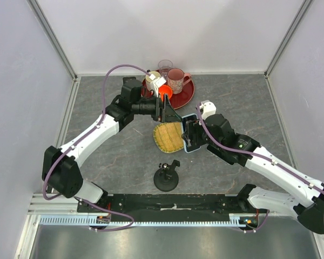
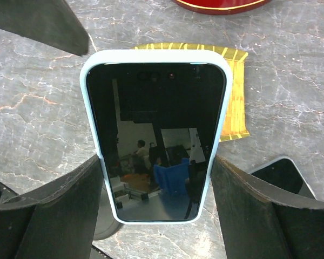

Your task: Place the phone on the phone stand

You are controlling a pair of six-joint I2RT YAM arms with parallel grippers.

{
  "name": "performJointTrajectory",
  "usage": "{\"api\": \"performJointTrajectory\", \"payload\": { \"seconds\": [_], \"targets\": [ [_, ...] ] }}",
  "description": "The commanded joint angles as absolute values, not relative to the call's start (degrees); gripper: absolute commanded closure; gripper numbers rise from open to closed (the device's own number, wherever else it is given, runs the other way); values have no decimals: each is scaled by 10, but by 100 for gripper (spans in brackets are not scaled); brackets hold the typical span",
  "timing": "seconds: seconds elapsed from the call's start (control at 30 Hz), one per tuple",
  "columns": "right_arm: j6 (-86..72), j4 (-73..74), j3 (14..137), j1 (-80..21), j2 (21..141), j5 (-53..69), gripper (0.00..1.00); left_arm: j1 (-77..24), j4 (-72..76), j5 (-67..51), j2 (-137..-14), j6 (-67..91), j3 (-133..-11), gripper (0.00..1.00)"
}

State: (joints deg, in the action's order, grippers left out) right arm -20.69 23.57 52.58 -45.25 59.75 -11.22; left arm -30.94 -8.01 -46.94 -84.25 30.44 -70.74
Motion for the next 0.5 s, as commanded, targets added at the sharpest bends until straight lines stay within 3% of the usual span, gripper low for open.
{"api": "performJointTrajectory", "payload": {
  "seconds": [0.0, 0.27, 0.47],
  "targets": [
    [-202, 167, 567, -461, 606, -95, 100, -314, -76, -487, -867, 301, -720, 25],
    [-202, 144, 584, -471, 620, -98, 100, -328, -102, -480, -883, 288, -732, 35],
    [-200, 141, 593, -482, 624, -99, 100, -332, -110, -480, -892, 286, -737, 54]
  ]
}}
